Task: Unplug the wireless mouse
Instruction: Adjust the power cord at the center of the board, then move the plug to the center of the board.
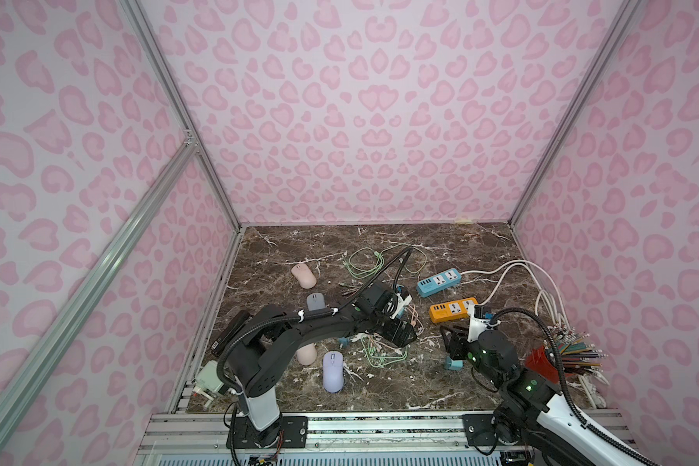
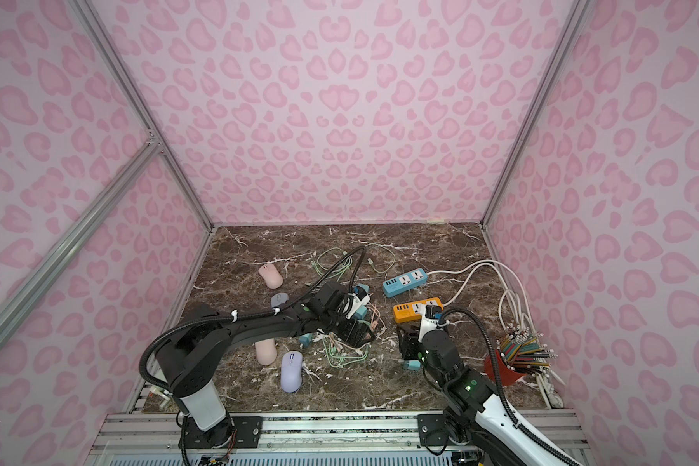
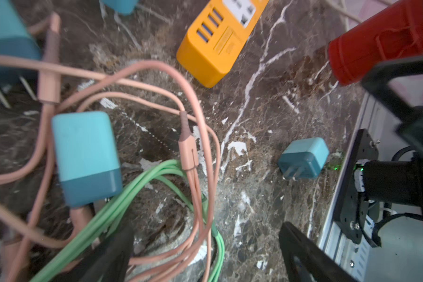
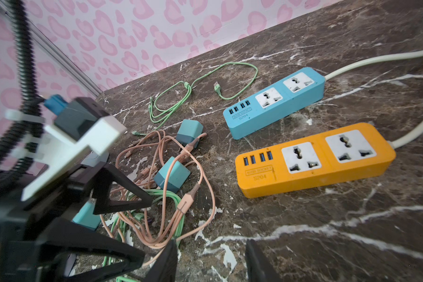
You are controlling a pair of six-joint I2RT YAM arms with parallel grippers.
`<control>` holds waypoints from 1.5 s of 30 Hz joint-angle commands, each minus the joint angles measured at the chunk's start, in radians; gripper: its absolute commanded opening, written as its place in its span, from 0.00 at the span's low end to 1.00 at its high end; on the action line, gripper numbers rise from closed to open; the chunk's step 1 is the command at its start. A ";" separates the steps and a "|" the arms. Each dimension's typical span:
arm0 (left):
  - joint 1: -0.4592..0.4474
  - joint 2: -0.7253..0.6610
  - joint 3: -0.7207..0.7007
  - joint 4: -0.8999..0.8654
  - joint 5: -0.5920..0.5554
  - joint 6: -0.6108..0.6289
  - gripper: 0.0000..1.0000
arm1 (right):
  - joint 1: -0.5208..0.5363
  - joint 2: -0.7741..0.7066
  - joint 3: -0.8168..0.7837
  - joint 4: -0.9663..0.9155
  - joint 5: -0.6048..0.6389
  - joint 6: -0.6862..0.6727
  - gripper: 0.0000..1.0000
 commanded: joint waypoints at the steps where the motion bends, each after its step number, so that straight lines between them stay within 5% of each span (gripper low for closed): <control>1: 0.001 -0.155 -0.098 0.136 -0.100 -0.023 0.96 | 0.000 -0.002 0.000 0.012 0.003 -0.003 0.48; 7: 0.000 -0.463 -0.245 0.058 -0.185 -0.049 0.96 | 0.000 0.028 0.007 0.025 0.005 -0.006 0.48; 17: 0.034 -0.894 -0.467 -0.209 -0.584 -0.149 0.98 | 0.076 0.225 0.036 0.122 -0.058 0.019 0.49; 24: 0.059 -1.141 -0.537 -0.332 -0.633 -0.178 0.98 | 0.109 0.350 0.119 -0.128 0.248 0.210 0.54; 27: 0.060 -1.221 -0.561 -0.372 -0.644 -0.181 0.98 | 0.126 0.391 0.155 -0.260 0.366 0.365 0.58; 33: 0.060 -1.320 -0.584 -0.425 -0.627 -0.196 0.98 | 0.172 0.443 0.186 -0.405 0.404 0.569 0.71; 45: 0.062 -1.364 -0.576 -0.453 -0.626 -0.177 0.98 | 0.229 0.462 0.157 -0.392 0.182 0.710 0.81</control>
